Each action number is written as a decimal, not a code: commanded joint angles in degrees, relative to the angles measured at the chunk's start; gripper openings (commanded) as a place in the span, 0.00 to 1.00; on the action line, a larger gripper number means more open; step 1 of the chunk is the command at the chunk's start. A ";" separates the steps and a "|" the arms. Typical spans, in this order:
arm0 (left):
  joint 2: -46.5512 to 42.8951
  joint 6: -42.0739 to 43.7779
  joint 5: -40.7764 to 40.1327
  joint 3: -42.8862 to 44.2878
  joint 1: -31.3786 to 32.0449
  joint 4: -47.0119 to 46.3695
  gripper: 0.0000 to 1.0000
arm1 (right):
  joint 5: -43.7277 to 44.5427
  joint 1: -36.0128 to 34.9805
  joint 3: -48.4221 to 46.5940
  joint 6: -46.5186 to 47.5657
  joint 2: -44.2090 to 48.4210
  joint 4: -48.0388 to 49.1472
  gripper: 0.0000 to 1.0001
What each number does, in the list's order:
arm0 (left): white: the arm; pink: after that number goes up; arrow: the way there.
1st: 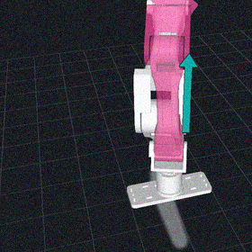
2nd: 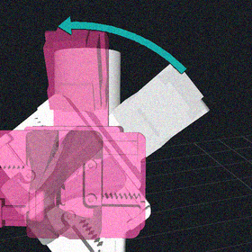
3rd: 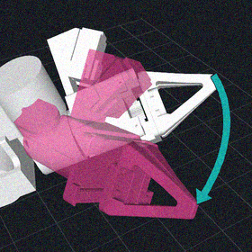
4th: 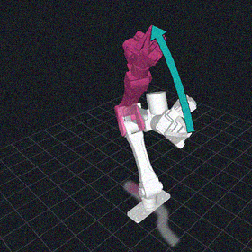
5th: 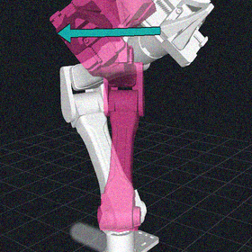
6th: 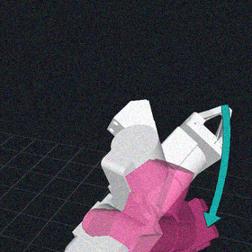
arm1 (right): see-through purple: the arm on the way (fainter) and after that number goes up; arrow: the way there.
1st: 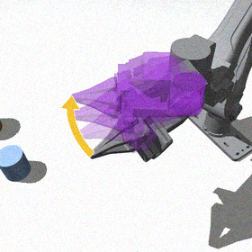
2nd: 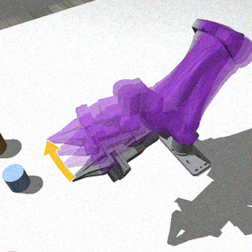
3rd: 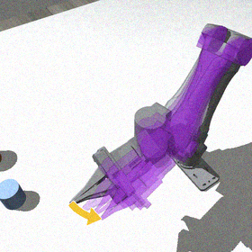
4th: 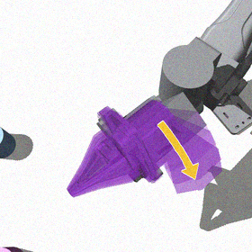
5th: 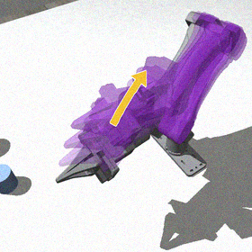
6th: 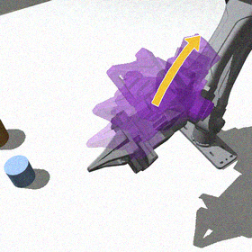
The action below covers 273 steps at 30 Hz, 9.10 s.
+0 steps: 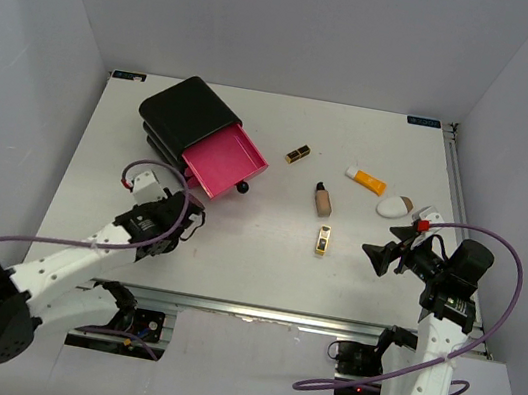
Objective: Organize the makeup
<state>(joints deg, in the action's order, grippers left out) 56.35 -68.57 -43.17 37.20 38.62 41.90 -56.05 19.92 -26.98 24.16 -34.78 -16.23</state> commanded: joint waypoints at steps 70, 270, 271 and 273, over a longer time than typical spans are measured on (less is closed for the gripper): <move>44.72 65.47 9.80 54.15 -0.39 7.44 0.27 | -0.61 0.29 -2.40 -0.52 0.18 0.76 0.90; -22.88 62.86 46.53 -0.93 -1.45 -32.79 0.85 | 22.78 -54.42 -65.09 3.29 -58.20 -8.56 0.72; -21.07 62.86 49.75 -0.73 -1.45 -33.08 0.83 | 16.57 -51.76 -61.70 4.83 -54.29 -8.64 0.69; -16.06 62.79 55.82 0.27 -1.45 -33.90 0.78 | 4.92 -47.31 -52.85 8.78 -48.19 -8.13 0.63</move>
<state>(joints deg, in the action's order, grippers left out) 32.94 -6.68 -2.79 36.45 37.28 10.50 -28.80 -36.11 -91.35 24.64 -95.73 -24.15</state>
